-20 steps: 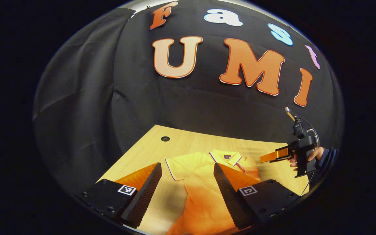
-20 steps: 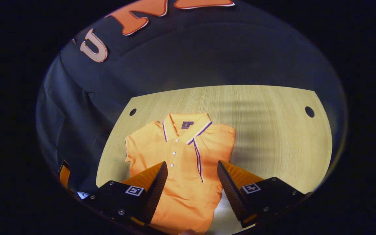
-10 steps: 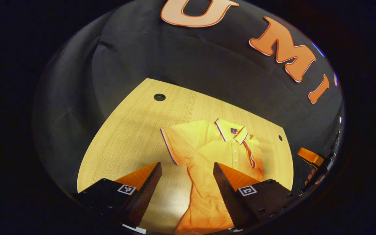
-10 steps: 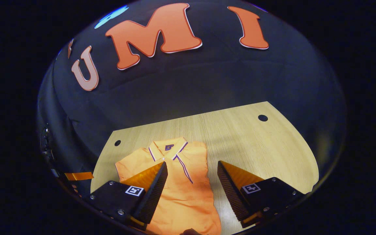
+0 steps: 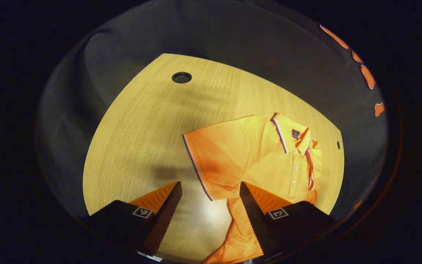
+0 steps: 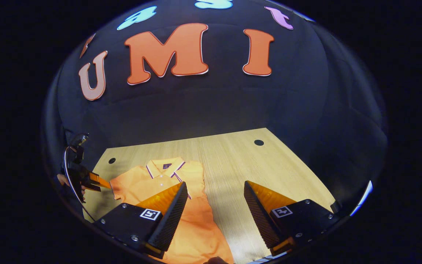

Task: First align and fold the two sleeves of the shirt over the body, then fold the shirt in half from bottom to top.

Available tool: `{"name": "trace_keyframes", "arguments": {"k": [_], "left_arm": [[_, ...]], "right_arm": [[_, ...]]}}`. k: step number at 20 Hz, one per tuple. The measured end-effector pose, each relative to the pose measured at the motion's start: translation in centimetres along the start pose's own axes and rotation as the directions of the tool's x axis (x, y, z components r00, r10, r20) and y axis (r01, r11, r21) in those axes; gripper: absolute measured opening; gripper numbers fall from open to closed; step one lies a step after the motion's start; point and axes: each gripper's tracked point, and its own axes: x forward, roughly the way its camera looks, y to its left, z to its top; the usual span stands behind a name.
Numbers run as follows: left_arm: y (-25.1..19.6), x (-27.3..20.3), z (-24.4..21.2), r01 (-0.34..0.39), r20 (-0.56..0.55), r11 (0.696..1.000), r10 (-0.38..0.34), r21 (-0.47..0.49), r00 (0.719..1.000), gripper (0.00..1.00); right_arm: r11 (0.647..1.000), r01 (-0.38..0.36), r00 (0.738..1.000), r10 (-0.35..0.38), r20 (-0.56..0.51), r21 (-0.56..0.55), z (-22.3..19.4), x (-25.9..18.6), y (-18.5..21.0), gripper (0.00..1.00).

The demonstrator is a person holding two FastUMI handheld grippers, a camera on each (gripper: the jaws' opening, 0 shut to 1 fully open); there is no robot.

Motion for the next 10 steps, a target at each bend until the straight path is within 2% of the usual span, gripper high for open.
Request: {"name": "trace_keyframes", "arguments": {"k": [3, 5, 8, 9, 10], "left_arm": [[0.4, 2.3, 0.6, -0.036, -0.048, 0.999, 0.035, -0.018, 0.998, 0.98], [0.8, 4.0, 1.1, -0.091, -0.073, 0.996, 0.092, 0.014, 0.993, 0.92], [1.0, 5.1, 1.0, -0.138, -0.105, 0.989, 0.142, 0.049, 0.984, 0.91], [1.5, 5.4, 1.2, -0.173, -0.111, 0.983, 0.178, 0.055, 0.978, 0.91], [1.2, 5.8, 1.5, -0.169, -0.087, 0.984, 0.173, 0.057, 0.981, 0.89]], "right_arm": [[1.000, 0.008, 0.999, -0.008, 0.043, 0.001, 0.9, -1.9, -0.5, 0.94], [1.000, 0.024, 0.997, -0.024, 0.077, 0.004, 1.7, -3.4, -1.1, 0.94], [0.999, 0.050, 0.993, -0.050, 0.104, -0.001, 2.3, -4.6, -2.2, 0.94], [0.998, 0.062, 0.992, -0.061, 0.109, -0.005, 2.2, -4.9, -2.5, 0.94], [0.997, 0.073, 0.990, -0.072, 0.118, -0.006, 2.3, -5.3, -2.9, 0.94]]}}
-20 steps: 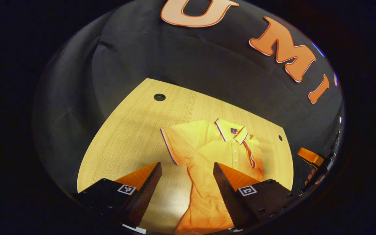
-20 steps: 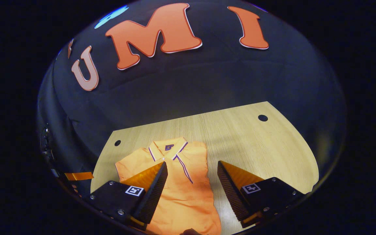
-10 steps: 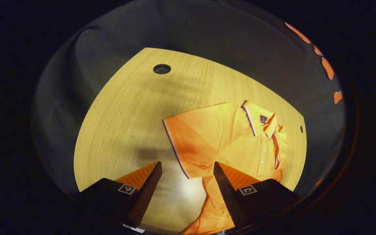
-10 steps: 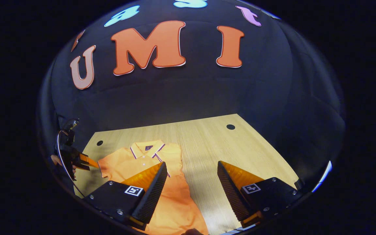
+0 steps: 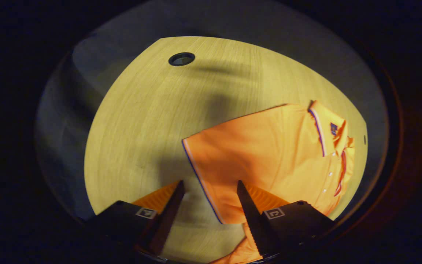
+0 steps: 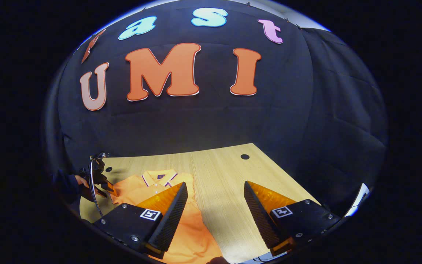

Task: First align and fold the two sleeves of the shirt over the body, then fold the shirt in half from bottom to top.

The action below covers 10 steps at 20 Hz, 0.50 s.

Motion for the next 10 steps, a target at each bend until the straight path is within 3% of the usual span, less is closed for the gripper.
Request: {"name": "trace_keyframes", "arguments": {"k": [1, 2, 4, 5, 8, 10], "left_arm": [[0.0, -0.3, -0.2, -0.006, -0.012, 1.000, 0.007, 0.015, 1.000, 0.76], [-0.8, -0.5, 0.1, 0.005, -0.005, 1.000, -0.005, 0.017, 1.000, 0.77], [-1.9, -0.2, 0.2, 0.027, 0.019, 0.999, -0.028, 0.025, 0.999, 0.45], [-2.1, -0.1, 0.2, 0.032, 0.023, 0.999, -0.033, 0.041, 0.999, 0.18], [-3.4, -1.1, 0.4, 0.107, 0.069, 0.989, -0.114, 0.104, 0.991, 0.16], [-3.7, -2.1, 1.6, 0.107, 0.122, 0.986, -0.122, 0.126, 0.985, 0.16]], "right_arm": [[1.000, 0.005, 1.000, -0.005, 0.002, 0.002, 0.0, -0.2, -0.3, 0.94], [1.000, 0.008, 1.000, -0.008, 0.003, 0.007, -0.1, -0.5, -0.5, 0.94], [1.000, 0.021, 1.000, -0.021, 0.002, 0.010, -0.5, -0.6, -0.9, 0.94], [1.000, 0.028, 1.000, -0.028, -0.002, 0.012, -0.7, -0.7, -1.2, 0.94], [0.999, 0.039, 0.999, -0.039, -0.007, 0.021, -1.2, -0.8, -1.7, 0.94], [0.999, 0.053, 0.999, -0.053, -0.007, 0.009, -1.6, -1.0, -2.1, 0.94]]}}
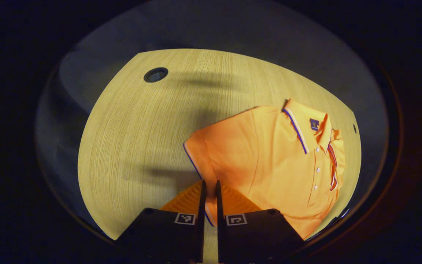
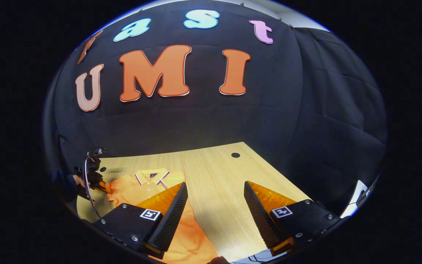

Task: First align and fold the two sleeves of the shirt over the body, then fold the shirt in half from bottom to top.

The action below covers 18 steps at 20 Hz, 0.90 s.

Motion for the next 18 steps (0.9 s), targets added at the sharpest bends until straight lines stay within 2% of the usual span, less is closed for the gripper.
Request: {"name": "trace_keyframes", "arguments": {"k": [3, 7, 10, 12, 15, 16, 18], "left_arm": [[-1.4, -2.0, 2.0, 0.021, 0.079, 0.997, -0.027, 0.076, 0.997, 0.16], [-6.0, -3.7, 3.8, 0.078, 0.142, 0.977, -0.108, 0.200, 0.984, 0.15], [-10.3, -3.8, 3.9, 0.133, 0.136, 0.956, -0.173, 0.262, 0.976, 0.16], [-12.5, -3.3, 3.8, 0.146, 0.124, 0.943, -0.190, 0.298, 0.974, 0.15], [-16.2, -2.5, 3.1, 0.232, 0.087, 0.924, -0.269, 0.303, 0.959, 0.15], [-16.3, -2.5, 2.6, 0.240, 0.081, 0.924, -0.275, 0.297, 0.958, 0.23], [-15.9, -2.6, 2.0, 0.231, 0.097, 0.926, -0.271, 0.300, 0.958, 0.62]], "right_arm": [[1.000, 0.008, 1.000, -0.008, -0.011, -0.017, -0.5, -0.1, -0.3, 0.94], [1.000, 0.012, 1.000, -0.012, -0.017, -0.008, -1.0, -0.3, -0.4, 0.94], [1.000, 0.020, 0.999, -0.020, -0.031, -0.015, -1.7, -0.6, -0.6, 0.94], [0.999, 0.030, 0.999, -0.031, -0.041, -0.012, -2.3, -0.9, -0.7, 0.94], [0.998, 0.058, 0.997, -0.058, -0.058, -0.002, -3.2, -1.7, -1.5, 0.94], [0.998, 0.067, 0.996, -0.067, -0.063, 0.001, -3.5, -1.7, -1.7, 0.95], [0.997, 0.073, 0.995, -0.073, -0.067, 0.002, -4.0, -1.9, -2.0, 0.95]]}}
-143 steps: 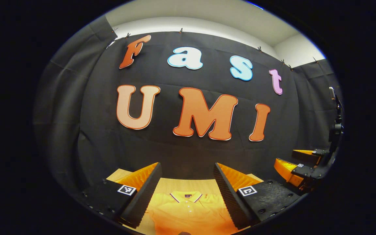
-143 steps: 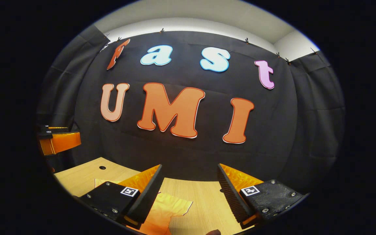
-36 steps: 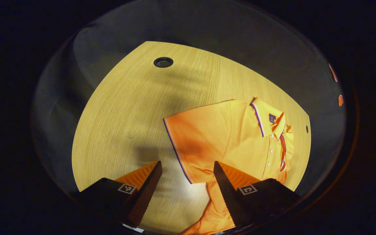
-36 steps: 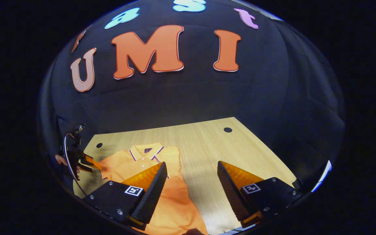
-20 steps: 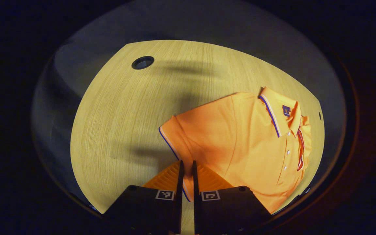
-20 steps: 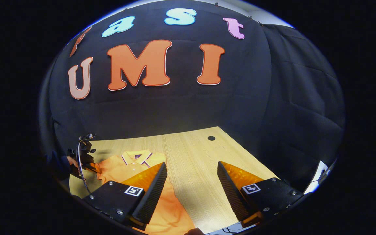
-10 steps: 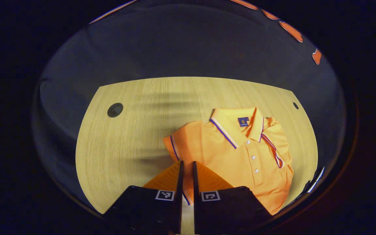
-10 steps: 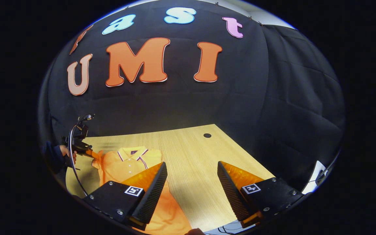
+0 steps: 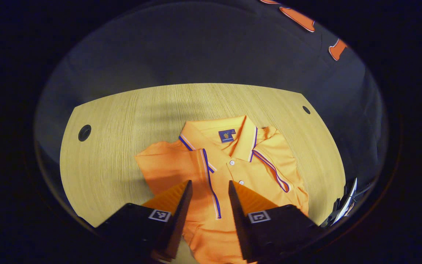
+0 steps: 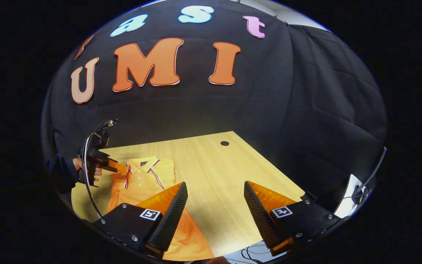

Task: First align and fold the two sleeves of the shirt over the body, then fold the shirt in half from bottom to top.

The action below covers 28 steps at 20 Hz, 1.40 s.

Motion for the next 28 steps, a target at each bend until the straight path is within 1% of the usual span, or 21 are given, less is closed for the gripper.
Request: {"name": "trace_keyframes", "arguments": {"k": [1, 2, 3, 4, 6, 7, 10, 11, 12, 13, 14, 15, 17, 21, 23, 24, 25, 26, 28], "left_arm": [[0.4, -0.4, -0.1, -0.016, 0.005, 1.000, 0.016, 0.003, 1.000, 0.77], [0.7, -1.2, -0.1, -0.028, 0.019, 1.000, 0.028, 0.008, 0.999, 0.79], [1.0, -1.8, 0.0, -0.041, 0.034, 0.999, 0.040, 0.005, 0.999, 0.88], [1.0, -2.7, 0.1, -0.046, 0.046, 0.999, 0.046, -0.007, 0.998, 0.90], [1.2, -4.4, -0.2, -0.059, 0.072, 0.997, 0.063, -0.048, 0.995, 0.92], [1.5, -5.3, -0.3, -0.075, 0.093, 0.995, 0.081, -0.060, 0.992, 0.96], [1.4, -7.9, -1.5, -0.113, 0.134, 0.989, 0.126, -0.097, 0.983, 0.95], [1.4, -9.6, -2.0, -0.137, 0.175, 0.985, 0.153, -0.103, 0.973, 0.96], [1.4, -11.6, -2.4, -0.155, 0.241, 0.982, 0.178, -0.110, 0.954, 0.96], [1.4, -12.9, -3.2, -0.167, 0.262, 0.979, 0.192, -0.115, 0.946, 0.95], [1.5, -14.6, -3.8, -0.187, 0.305, 0.974, 0.218, -0.128, 0.927, 0.91], [1.2, -16.7, -4.8, -0.195, 0.352, 0.970, 0.236, -0.147, 0.906, 0.96], [0.7, -19.8, -6.5, -0.203, 0.400, 0.965, 0.254, -0.166, 0.881, 0.95], [-0.2, -22.1, -8.6, -0.228, 0.451, 0.955, 0.291, -0.190, 0.844, 0.95], [-0.7, -23.6, -9.4, -0.238, 0.496, 0.953, 0.301, -0.187, 0.815, 0.95], [-1.2, -24.7, -10.4, -0.255, 0.511, 0.949, 0.316, -0.187, 0.800, 0.95], [-1.7, -25.3, -11.5, -0.263, 0.509, 0.945, 0.326, -0.194, 0.797, 0.95], [-2.0, -25.3, -12.5, -0.263, 0.500, 0.943, 0.330, -0.202, 0.801, 0.95], [-2.3, -25.2, -14.8, -0.268, 0.464, 0.938, 0.342, -0.219, 0.817, 0.95]], "right_arm": [[1.000, -0.005, 1.000, 0.005, 0.000, 0.003, -0.1, 0.1, 0.0, 0.94], [1.000, -0.021, 1.000, 0.021, -0.004, 0.006, -0.2, 0.3, 0.3, 0.94], [1.000, -0.031, 0.999, 0.031, -0.005, 0.003, -0.3, 0.6, 0.4, 0.94], [0.999, -0.044, 0.999, 0.044, -0.003, -0.004, -0.3, 0.8, 0.6, 0.95], [0.996, -0.087, 0.996, 0.087, -0.004, -0.022, -0.1, 1.5, 1.3, 0.94], [0.994, -0.108, 0.994, 0.108, 0.004, -0.034, 0.2, 1.8, 1.7, 0.94], [0.983, -0.173, 0.985, 0.175, 0.013, -0.063, 0.6, 2.4, 2.5, 0.94], [0.976, -0.202, 0.979, 0.204, 0.016, -0.076, 0.6, 2.6, 2.7, 0.94], [0.971, -0.220, 0.975, 0.222, 0.017, -0.088, 0.5, 2.7, 2.9, 0.94], [0.966, -0.242, 0.970, 0.244, 0.015, -0.096, 0.3, 2.8, 2.9, 0.94], [0.958, -0.268, 0.963, 0.270, 0.008, -0.100, -0.1, 2.9, 3.1, 0.94], [0.951, -0.290, 0.956, 0.292, 0.003, -0.103, -0.5, 3.1, 3.4, 0.94], [0.932, -0.341, 0.940, 0.342, -0.012, -0.120, -1.5, 2.7, 4.0, 0.94], [0.898, -0.411, 0.911, 0.409, -0.041, -0.157, -2.9, 2.0, 4.7, 0.94], [0.884, -0.438, 0.899, 0.435, -0.055, -0.167, -3.6, 1.6, 5.0, 0.94], [0.876, -0.451, 0.892, 0.447, -0.060, -0.173, -4.0, 1.3, 4.9, 0.95], [0.864, -0.470, 0.883, 0.464, -0.077, -0.182, -4.9, 0.9, 4.9, 0.95], [0.857, -0.482, 0.876, 0.474, -0.087, -0.184, -5.5, 0.7, 5.0, 0.94], [0.844, -0.502, 0.865, 0.490, -0.110, -0.188, -6.4, 0.7, 5.2, 0.94]]}}
